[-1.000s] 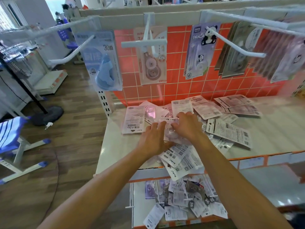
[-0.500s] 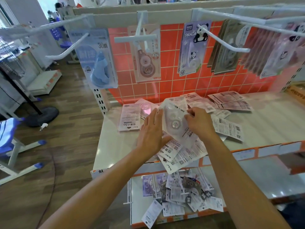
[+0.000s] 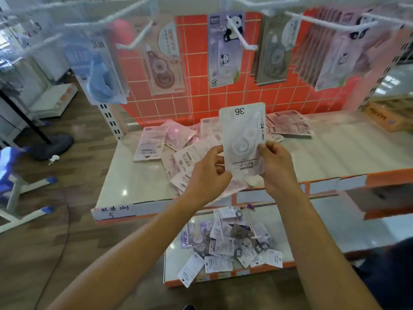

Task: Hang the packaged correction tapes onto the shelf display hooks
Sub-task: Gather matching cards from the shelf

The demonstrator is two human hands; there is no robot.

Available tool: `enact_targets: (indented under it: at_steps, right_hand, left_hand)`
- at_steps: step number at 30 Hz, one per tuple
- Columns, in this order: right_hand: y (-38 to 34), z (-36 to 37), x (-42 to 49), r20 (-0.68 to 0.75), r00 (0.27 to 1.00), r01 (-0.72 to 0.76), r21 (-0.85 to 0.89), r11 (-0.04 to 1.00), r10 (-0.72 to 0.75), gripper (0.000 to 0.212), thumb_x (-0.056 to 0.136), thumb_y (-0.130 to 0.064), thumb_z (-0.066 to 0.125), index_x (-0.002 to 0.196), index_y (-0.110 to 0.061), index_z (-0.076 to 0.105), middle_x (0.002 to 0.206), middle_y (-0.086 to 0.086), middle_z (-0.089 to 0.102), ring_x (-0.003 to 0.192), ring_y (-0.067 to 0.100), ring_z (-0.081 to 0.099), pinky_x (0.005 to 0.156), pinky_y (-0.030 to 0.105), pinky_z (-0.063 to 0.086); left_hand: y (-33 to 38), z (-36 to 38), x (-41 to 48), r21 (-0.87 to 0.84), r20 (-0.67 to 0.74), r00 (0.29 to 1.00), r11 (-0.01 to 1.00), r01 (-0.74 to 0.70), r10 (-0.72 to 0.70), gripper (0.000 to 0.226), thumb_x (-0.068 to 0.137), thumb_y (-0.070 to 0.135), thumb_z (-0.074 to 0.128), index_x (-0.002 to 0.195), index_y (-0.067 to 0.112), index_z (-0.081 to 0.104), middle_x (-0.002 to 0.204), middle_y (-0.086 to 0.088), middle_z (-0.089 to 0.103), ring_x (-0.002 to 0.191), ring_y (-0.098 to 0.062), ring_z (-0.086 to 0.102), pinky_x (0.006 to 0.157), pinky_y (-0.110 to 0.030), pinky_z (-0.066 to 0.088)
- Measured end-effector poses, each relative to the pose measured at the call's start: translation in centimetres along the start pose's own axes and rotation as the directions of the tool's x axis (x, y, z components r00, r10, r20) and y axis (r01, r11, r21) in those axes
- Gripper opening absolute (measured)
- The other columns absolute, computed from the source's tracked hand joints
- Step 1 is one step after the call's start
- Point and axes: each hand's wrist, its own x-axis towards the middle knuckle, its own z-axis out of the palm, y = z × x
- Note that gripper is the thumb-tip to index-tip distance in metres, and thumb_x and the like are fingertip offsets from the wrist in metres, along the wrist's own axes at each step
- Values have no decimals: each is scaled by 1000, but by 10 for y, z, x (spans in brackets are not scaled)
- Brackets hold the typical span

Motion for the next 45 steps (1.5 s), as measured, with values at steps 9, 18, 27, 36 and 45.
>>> enact_targets:
  at_steps: [9, 18, 27, 36, 45]
  right_hand:
    - [15, -81, -24, 119, 993, -11, -7, 1000, 12, 19, 95, -8, 51, 79, -14, 59, 78, 2, 63, 74, 15, 60, 70, 32, 52]
    - [55, -118, -45, 268, 963, 21, -34, 999, -11, 20, 93, -1, 54, 96, -18, 64, 75, -20, 70, 77, -6, 65, 68, 12, 50]
    - [131, -131, -58, 295, 946, -86, -177, 980, 136, 30, 88, 4, 58, 92, -24, 67, 79, -20, 72, 82, -2, 67, 71, 14, 52]
    - [215, -119, -67, 272, 934, -118, -381, 917, 233, 29, 85, -2, 66, 89, -30, 68, 91, -13, 71, 89, 5, 68, 84, 26, 55]
    - [322, -112, -56, 214, 898, -150, -673, 724, 384, 11, 86, -14, 67, 93, -6, 70, 91, 16, 71, 88, 31, 66, 83, 48, 52]
  left_hand:
    - [7, 69, -37, 42, -46, 999, 999, -8, 10, 29, 90, 16, 61, 118, 20, 58, 97, 8, 71, 87, -13, 69, 79, -47, 57]
    - [-32, 104, -66, 68, -57, 993, 992, 105, -101, 14, 83, 36, 60, 86, 50, 62, 85, 20, 70, 85, -7, 69, 79, -43, 57]
    - [-109, 120, -85, 35, 62, 978, 980, 196, -198, 22, 88, 12, 66, 108, 21, 64, 94, 13, 71, 90, -11, 69, 80, -31, 58]
    - [-204, 125, -104, 133, 211, 951, 970, 201, -226, 30, 92, 23, 62, 120, 12, 61, 108, -1, 71, 98, -17, 68, 88, -39, 56]
    - [-295, 138, -112, 367, 259, 942, 924, 110, -215, 16, 90, 18, 64, 98, 5, 69, 82, -6, 71, 72, -25, 66, 65, -37, 55]
